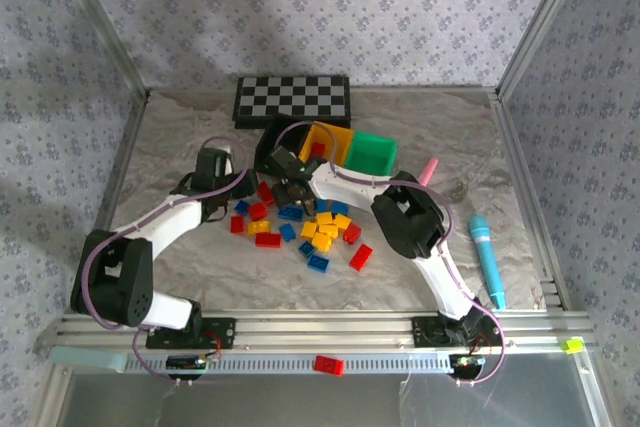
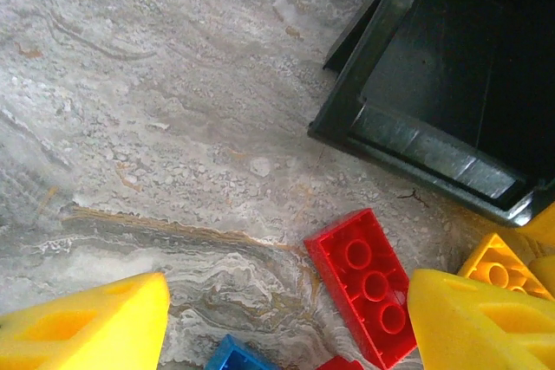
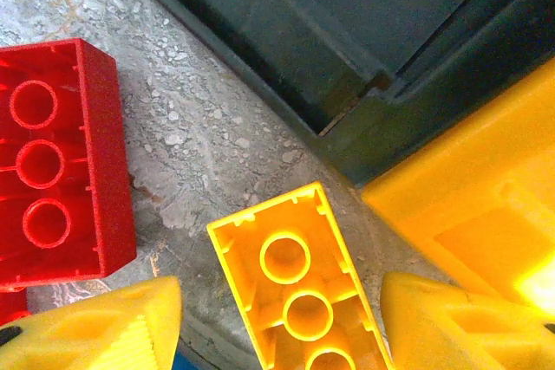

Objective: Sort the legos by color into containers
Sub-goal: Pick up the lego from the center of the table, then place the lego in the container.

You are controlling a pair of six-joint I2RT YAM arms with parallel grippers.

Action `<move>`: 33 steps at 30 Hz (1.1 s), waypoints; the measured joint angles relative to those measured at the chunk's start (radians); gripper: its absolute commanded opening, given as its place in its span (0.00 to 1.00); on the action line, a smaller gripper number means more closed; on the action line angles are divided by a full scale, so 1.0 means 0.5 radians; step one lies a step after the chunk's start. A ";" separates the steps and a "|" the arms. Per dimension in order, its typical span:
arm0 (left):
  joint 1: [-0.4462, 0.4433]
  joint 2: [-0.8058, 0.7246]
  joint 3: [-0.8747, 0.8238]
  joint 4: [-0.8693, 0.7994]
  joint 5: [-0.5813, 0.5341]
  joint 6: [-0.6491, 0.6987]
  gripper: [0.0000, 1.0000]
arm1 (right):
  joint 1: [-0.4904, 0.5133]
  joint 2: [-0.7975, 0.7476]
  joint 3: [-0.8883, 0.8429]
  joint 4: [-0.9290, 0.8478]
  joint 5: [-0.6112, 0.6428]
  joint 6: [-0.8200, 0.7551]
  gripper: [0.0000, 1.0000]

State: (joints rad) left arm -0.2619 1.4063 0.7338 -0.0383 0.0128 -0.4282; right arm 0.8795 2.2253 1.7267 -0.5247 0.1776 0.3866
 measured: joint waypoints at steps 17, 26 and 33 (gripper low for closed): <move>0.000 0.008 0.000 -0.002 -0.004 -0.007 0.73 | -0.001 -0.002 0.000 -0.008 0.014 0.010 0.27; 0.001 0.086 0.005 -0.004 0.036 -0.008 0.73 | -0.045 -0.620 -0.357 0.054 0.136 0.049 0.28; 0.000 0.140 0.016 -0.005 0.098 -0.016 0.72 | -0.322 -1.048 -0.760 0.123 0.305 0.148 0.28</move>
State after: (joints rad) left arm -0.2619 1.4761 0.7418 -0.0410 0.0620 -0.4362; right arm 0.7185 1.7012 1.3468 -0.4633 0.3302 0.4606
